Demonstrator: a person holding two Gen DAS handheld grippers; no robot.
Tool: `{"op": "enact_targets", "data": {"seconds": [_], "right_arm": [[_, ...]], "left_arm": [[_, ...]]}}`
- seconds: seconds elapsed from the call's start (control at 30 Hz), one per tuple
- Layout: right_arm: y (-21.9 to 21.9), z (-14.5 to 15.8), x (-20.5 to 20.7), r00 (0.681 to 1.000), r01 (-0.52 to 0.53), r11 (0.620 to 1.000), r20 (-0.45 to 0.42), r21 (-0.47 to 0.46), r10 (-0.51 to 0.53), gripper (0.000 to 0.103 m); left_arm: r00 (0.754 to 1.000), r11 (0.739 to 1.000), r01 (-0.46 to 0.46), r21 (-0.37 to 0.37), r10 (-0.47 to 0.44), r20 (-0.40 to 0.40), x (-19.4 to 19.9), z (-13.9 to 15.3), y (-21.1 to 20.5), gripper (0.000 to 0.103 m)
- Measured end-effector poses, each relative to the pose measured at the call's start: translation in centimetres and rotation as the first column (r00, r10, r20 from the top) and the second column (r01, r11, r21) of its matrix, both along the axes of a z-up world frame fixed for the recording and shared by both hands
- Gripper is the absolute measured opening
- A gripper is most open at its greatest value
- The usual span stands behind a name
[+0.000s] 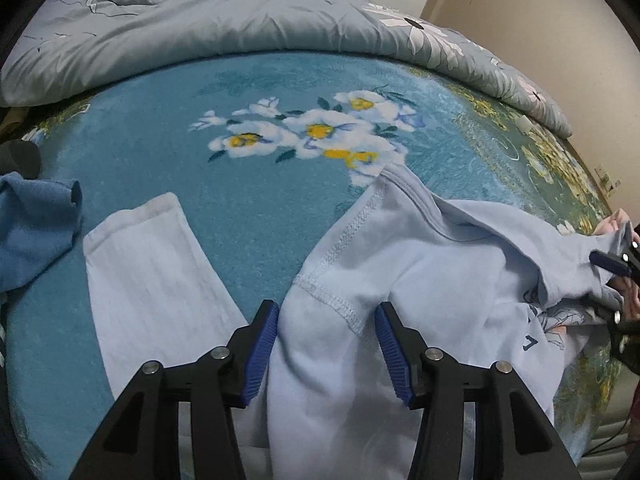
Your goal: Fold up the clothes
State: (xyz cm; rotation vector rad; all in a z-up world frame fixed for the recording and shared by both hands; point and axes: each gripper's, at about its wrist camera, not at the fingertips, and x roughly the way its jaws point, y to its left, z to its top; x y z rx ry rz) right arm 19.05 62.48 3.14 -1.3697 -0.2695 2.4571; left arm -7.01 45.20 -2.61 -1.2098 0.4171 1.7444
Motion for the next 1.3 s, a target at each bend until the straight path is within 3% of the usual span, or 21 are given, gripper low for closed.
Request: {"op": "enact_targets", "data": {"seconds": [0.03, 0.23, 0.33, 0.4, 0.57, 0.73, 0.83, 1.0, 1.13, 1.3], "right_arm": [[0.6, 0.6, 0.1, 0.999, 0.027, 1.0, -0.021, 0.001, -0.027, 0.009], [3.0, 6.1, 3.0, 0.962, 0.154, 0.988, -0.227, 0.009, -0.148, 0.008], [3.5, 8.0, 4.8, 0.94, 0.188, 0.982, -0.286, -0.014, -0.184, 0.008], [4.0, 8.6, 5.3, 0.931, 0.206, 0.978, -0.302, -0.03, -0.205, 0.008], [4.7, 8.8, 6.4, 0.909, 0.245, 0.966, -0.326, -0.086, -0.26, 0.008], [4.0, 10.9, 7.5, 0.885, 0.265, 0.961, -0.375, -0.079, -0.276, 0.008], [3.3, 13.4, 8.4, 0.86, 0.275, 0.959, -0.431, -0.062, -0.274, 0.008], [0.9, 18.9, 10.5, 0.801, 0.29, 0.957, -0.55, 0.014, -0.235, 0.008], [-2.0, 23.2, 13.5, 0.748, 0.292, 0.954, -0.637, 0.064, -0.186, 0.008], [-5.7, 28.3, 17.5, 0.672, 0.295, 0.948, -0.731, 0.116, -0.119, 0.008]], "left_arm": [[1.0, 1.0, 0.0, 0.003, 0.0, 0.003, 0.0, 0.0, 0.0, 0.054], [0.999, 0.998, 0.033, 0.046, -0.034, 0.022, 0.2, 0.3, -0.4, 0.054], [0.998, 0.995, 0.062, 0.077, -0.062, 0.001, 0.8, 1.1, -0.4, 0.053], [0.995, 0.991, 0.091, 0.098, -0.087, -0.037, 1.7, 1.9, -0.4, 0.046], [0.984, 0.982, 0.143, 0.121, -0.129, -0.119, 4.0, 4.0, -0.6, 0.007], [0.976, 0.977, 0.129, 0.171, -0.095, -0.193, 5.5, 7.2, -1.8, 0.006], [0.965, 0.969, 0.102, 0.225, -0.042, -0.258, 6.3, 10.9, -3.1, 0.006], [0.908, 0.945, 0.107, 0.309, 0.034, -0.418, 9.0, 18.8, -5.4, 0.006], [0.857, 0.915, 0.116, 0.387, 0.104, -0.504, 12.3, 25.0, -8.4, 0.006], [0.791, 0.886, 0.142, 0.442, 0.167, -0.589, 16.4, 30.7, -12.7, 0.006]]}}
